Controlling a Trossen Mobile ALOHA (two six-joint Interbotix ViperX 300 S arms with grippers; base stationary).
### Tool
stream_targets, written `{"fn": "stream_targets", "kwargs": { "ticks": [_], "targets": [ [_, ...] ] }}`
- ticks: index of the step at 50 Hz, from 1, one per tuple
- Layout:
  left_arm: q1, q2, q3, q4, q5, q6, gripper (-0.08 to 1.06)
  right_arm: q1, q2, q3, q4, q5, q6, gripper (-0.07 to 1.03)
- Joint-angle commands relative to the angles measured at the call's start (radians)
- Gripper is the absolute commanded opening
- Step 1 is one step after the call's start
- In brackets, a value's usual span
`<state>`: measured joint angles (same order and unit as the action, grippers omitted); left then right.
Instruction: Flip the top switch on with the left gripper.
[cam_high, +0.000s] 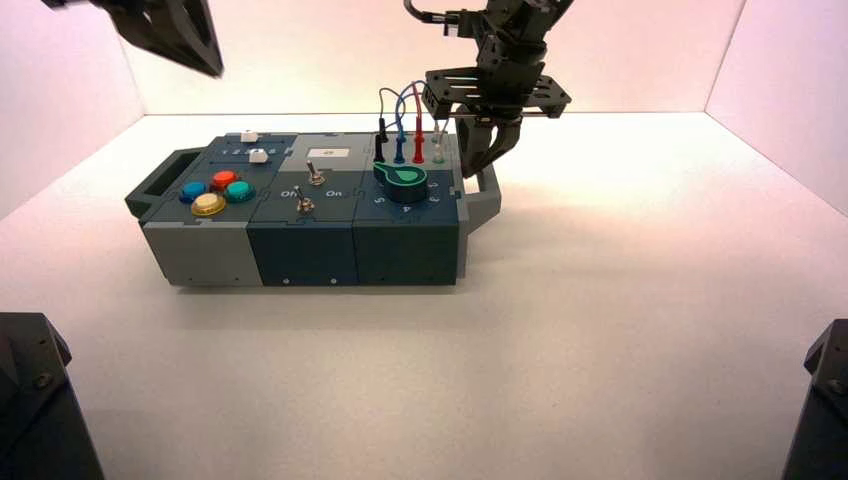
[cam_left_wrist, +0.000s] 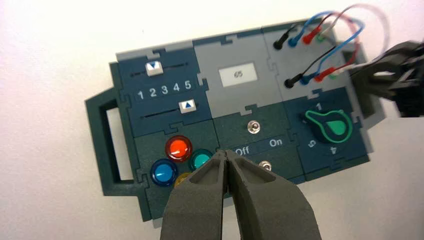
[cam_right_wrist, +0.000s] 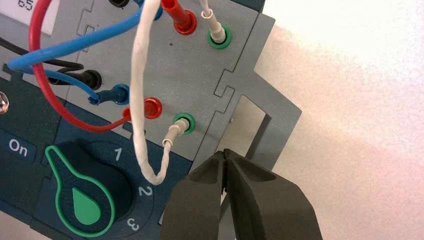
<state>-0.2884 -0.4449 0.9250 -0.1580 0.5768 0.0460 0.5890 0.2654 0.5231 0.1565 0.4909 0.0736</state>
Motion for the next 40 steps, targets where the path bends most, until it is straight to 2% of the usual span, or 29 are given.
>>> {"fn": "stream_targets", "kwargs": {
  "ticks": [1, 11, 40],
  "targets": [
    [-0.018, 0.067, -0.046, -0.002, -0.015, 0.005, -0.03, 0.017, 0.011, -0.015, 0.011, -0.005, -0.002, -0.02],
    [-0.048, 0.176, -0.08, 0.0, -0.049, 0.003, -0.03, 0.017, 0.028, -0.023, 0.012, 0.006, -0.002, -0.02],
    [-0.103, 0.4, -0.16, 0.002, -0.054, 0.008, -0.03, 0.017, 0.052, -0.048, 0.012, 0.011, -0.003, -0.02]
  ]
}}
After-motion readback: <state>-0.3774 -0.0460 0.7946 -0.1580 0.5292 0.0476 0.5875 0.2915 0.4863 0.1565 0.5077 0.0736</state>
